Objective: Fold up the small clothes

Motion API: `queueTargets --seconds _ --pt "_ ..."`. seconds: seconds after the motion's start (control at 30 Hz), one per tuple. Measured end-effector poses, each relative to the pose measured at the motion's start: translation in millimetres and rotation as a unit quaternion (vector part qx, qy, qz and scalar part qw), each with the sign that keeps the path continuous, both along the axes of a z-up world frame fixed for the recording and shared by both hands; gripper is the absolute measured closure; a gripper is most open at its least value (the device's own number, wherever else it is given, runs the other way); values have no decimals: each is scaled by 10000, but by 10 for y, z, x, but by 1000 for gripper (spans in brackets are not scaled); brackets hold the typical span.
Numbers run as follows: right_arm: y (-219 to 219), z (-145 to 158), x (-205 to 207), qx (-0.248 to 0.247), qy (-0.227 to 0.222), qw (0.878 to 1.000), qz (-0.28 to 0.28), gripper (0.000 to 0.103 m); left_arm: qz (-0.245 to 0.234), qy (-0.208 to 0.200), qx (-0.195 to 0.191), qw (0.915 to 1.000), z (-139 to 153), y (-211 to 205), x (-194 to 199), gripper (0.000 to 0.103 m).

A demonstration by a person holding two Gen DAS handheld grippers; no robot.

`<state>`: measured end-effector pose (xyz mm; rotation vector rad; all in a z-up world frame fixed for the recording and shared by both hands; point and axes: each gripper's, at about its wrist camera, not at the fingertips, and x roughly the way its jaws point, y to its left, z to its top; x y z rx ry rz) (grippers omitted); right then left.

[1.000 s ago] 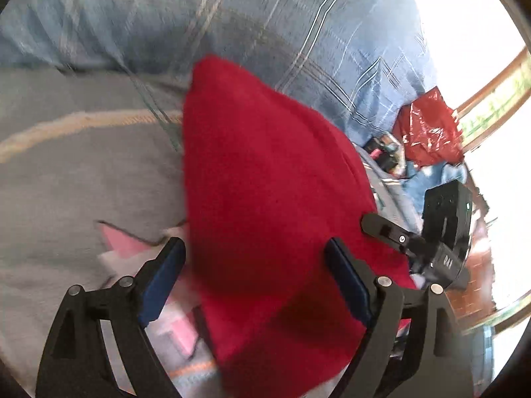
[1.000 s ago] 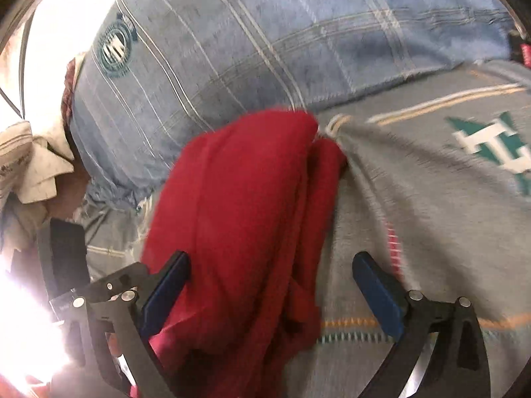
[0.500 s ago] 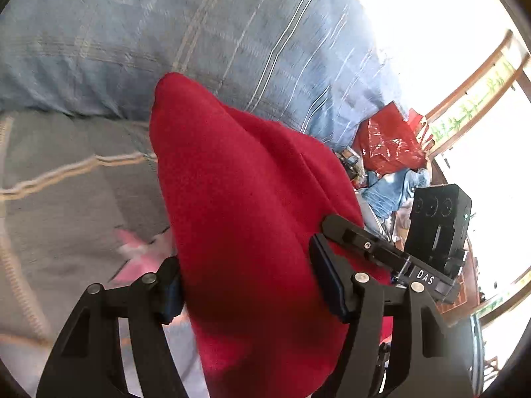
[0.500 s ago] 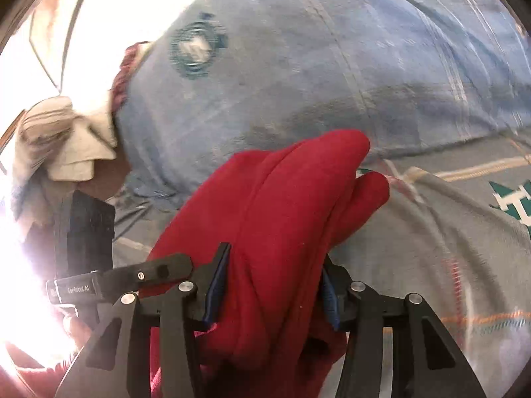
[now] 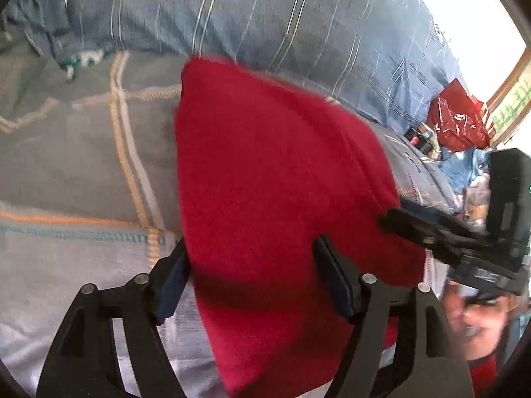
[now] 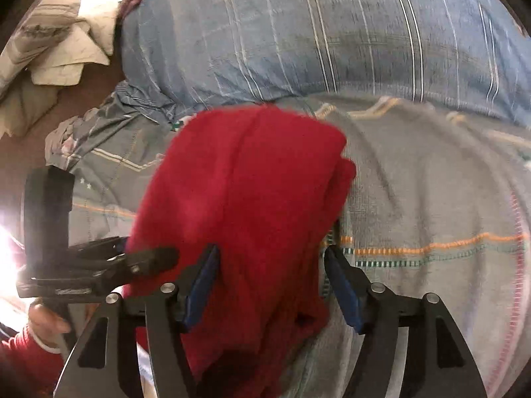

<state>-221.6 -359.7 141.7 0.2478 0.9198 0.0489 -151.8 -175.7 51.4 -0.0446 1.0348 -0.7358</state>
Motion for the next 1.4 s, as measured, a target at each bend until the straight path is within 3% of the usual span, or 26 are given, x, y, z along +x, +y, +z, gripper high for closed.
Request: queueTargets --seconds 0.1,0.2,0.27,0.37,0.43,0.6,0.67,0.73,0.87,1.1,1.4 --pt "188 264 -74 -501 -308 9981 191 43 108 -530 233 9983 102 -22 -48 30" --pt "378 316 -104 -406 -391 9965 613 46 197 -845 399 9954 134 -10 -83 30" --pt "514 152 -81 -649 -192 9946 780 50 295 -1030 469 9931 126 -4 -81 30" --pt "509 -270 -39 -1235 277 9905 531 57 428 -1171 582 9905 120 9 -86 29" --pt "480 -334 -105 -1179 20 9921 437 56 486 -1249 563 9894 137 5 -102 29" --pt "484 -157 -153 -962 -35 9948 330 54 681 -1601 745 9819 220 23 -159 29" --pt "415 -23 -225 -747 -194 9969 120 46 774 -1659 679 9808 266 70 -186 25" --pt "394 63 -271 -781 -314 9964 -70 31 862 -1655 586 9807 291 113 -206 21" --pt "336 151 -317 -907 -424 9937 -507 30 971 -1717 513 9790 356 152 -265 20" --pt "334 206 -391 -1228 -511 9867 -937 11 922 -1729 512 9793 424 167 -375 20" --pt "351 220 -415 -1128 -497 9869 -1041 11 1030 -2006 546 9727 521 226 -477 20"
